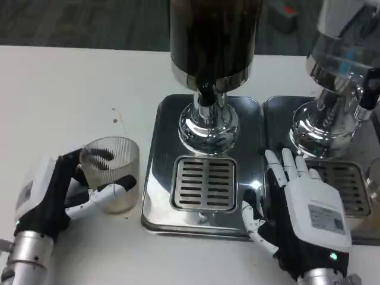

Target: Grasp the cup under the faucet to collect the drink, then remove the cup.

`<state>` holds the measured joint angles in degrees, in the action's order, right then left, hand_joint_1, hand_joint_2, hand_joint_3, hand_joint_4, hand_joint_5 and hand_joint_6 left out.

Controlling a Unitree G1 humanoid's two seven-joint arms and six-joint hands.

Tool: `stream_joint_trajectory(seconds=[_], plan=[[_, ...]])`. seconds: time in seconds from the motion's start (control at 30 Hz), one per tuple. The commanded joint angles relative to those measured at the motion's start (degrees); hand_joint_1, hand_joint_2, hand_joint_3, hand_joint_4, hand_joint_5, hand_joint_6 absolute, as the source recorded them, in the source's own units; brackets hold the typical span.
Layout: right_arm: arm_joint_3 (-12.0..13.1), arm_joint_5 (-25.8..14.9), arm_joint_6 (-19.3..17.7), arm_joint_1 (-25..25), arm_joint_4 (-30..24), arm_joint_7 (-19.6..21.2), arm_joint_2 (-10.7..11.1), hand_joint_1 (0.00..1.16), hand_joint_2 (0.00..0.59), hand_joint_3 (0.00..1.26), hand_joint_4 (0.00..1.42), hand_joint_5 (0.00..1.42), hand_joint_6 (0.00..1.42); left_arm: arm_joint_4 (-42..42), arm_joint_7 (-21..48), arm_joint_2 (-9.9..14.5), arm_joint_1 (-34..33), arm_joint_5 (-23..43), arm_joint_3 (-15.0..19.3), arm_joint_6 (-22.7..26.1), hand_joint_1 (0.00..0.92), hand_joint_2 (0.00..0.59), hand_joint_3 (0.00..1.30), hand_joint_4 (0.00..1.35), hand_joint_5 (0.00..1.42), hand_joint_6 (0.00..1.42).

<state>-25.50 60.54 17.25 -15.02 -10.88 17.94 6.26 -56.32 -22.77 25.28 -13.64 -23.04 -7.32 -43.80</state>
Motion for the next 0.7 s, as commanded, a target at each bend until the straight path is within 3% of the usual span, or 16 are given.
stream_joint_trajectory(seconds=[0.03,0.53,0.7], plan=[[0.2,-0.6,-0.3,0.3,0.6,1.1,-0.1,0.36,0.530,0.11,0.00,0.03,0.06,1.2,-2.7,0.5,0.2,-0.2,1.0,-2.3,0.402,0.100,0.64,0.70,0.83,0.83],[0.7,0.2,0.2,0.1,-0.3,2.0,0.2,0.36,0.530,0.11,0.00,0.03,0.06,3.2,-4.8,0.4,-1.9,-2.3,0.3,-5.3,0.409,0.089,0.65,0.72,0.85,0.83],[1.2,0.5,0.6,-0.5,-1.2,2.2,0.1,0.36,0.530,0.11,0.00,0.02,0.06,3.0,-5.4,-0.1,-4.6,-5.6,-1.5,-4.2,0.409,0.086,0.65,0.72,0.85,0.83]])
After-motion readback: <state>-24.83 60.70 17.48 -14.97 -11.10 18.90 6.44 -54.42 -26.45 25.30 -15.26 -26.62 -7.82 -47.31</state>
